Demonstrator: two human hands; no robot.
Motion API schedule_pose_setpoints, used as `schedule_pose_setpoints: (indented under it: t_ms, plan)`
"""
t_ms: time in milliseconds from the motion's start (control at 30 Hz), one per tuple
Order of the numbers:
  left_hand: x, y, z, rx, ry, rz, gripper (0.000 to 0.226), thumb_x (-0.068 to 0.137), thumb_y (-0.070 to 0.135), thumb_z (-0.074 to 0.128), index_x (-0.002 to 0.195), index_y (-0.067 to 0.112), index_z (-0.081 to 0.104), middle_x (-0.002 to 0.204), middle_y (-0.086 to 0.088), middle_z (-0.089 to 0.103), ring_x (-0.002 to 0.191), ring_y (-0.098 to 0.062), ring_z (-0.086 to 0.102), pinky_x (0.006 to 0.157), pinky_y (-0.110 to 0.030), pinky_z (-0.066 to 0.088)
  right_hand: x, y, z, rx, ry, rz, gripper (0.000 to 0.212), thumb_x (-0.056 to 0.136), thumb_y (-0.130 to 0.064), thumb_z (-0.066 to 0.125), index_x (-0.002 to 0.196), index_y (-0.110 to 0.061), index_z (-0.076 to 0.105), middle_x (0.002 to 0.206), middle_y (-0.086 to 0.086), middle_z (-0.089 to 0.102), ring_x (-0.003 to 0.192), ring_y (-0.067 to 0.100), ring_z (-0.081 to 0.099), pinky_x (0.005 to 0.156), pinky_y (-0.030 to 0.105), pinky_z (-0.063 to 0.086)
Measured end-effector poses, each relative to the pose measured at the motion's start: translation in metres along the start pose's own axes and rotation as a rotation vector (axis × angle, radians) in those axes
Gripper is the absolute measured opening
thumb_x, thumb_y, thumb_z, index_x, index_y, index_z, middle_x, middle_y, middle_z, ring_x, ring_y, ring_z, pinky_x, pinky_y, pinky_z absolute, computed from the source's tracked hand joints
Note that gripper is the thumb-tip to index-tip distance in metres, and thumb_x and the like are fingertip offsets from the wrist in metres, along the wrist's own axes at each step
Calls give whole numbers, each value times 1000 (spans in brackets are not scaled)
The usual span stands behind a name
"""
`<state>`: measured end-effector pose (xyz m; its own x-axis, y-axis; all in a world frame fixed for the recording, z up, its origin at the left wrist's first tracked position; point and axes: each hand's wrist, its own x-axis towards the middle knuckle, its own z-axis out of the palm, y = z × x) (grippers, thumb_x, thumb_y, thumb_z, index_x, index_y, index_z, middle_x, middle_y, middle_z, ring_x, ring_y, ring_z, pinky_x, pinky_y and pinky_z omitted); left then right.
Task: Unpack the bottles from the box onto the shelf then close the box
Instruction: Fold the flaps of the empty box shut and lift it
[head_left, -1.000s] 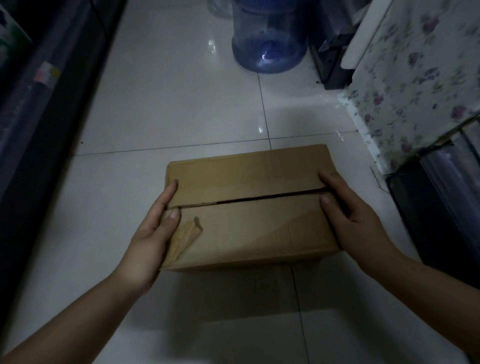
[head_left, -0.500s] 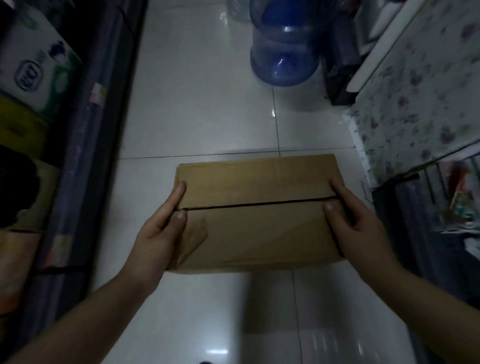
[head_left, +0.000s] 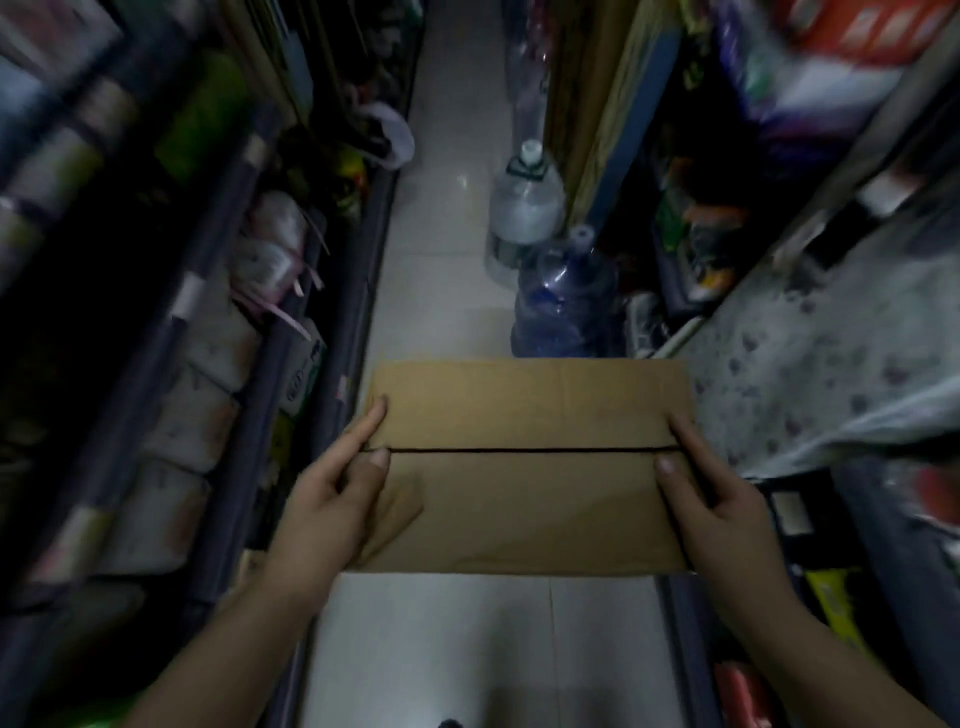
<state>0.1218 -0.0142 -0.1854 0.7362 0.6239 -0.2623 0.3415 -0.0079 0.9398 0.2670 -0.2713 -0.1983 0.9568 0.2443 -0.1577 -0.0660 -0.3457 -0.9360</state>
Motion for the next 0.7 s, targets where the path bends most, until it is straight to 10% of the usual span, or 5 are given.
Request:
schedule_pose_setpoints:
  t_ms: [333,700]
  plan:
    - [-19,118,-48,9,-68,73,44,95,11,53,129,39,52,135,18,49,135,-4,39,119,-35,25,-38,-125,-14,69,40,11,44,94,-23,55,134,-40,49,125,-13,52,100,-10,48,82,18,46]
    - [116,169,-18,-55,-4,63,43,97,12,51,135,32,52,116,30,50,93,26,47,85,3,38,117,-161,5,58,18,-28,44,94,-27,55,135,-40,48,145,-10,44,128,10,45,106,38,42]
